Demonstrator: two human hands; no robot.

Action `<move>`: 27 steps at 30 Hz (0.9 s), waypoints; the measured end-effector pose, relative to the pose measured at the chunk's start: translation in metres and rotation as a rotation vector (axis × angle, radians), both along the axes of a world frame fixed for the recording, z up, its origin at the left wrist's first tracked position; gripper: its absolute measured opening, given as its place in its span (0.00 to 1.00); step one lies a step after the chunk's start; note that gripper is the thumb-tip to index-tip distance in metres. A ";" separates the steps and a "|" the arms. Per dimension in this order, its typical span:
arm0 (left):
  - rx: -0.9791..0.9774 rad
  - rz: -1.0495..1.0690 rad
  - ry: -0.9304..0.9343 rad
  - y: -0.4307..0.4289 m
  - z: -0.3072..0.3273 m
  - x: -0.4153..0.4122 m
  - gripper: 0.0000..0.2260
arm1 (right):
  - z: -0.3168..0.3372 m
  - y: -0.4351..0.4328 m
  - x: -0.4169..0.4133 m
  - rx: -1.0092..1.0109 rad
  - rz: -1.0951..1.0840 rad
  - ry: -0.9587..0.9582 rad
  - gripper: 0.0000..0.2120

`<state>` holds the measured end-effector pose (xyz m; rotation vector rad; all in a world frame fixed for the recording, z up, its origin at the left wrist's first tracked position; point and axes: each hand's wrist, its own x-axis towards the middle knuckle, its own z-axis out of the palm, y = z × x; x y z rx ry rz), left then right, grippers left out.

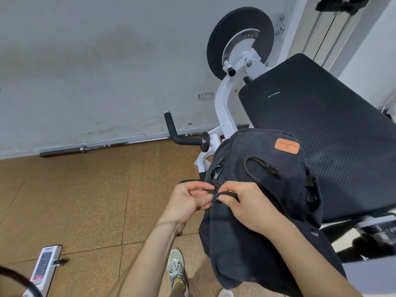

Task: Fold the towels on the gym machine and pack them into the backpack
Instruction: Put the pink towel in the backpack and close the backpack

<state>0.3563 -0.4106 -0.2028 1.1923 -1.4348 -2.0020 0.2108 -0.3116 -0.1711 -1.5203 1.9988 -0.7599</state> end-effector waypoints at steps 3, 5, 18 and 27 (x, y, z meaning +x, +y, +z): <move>-0.050 -0.063 0.010 0.003 0.002 -0.002 0.14 | -0.005 -0.009 0.011 -0.070 -0.033 0.018 0.05; -0.044 -0.061 0.007 0.003 0.000 -0.002 0.15 | -0.008 -0.013 0.015 -0.069 -0.042 0.029 0.05; 0.089 -0.013 0.133 0.000 -0.006 0.002 0.07 | -0.007 -0.013 0.012 0.029 -0.131 0.067 0.04; -0.006 0.092 -0.038 0.012 -0.007 -0.017 0.09 | -0.010 -0.013 0.005 0.143 -0.053 0.071 0.12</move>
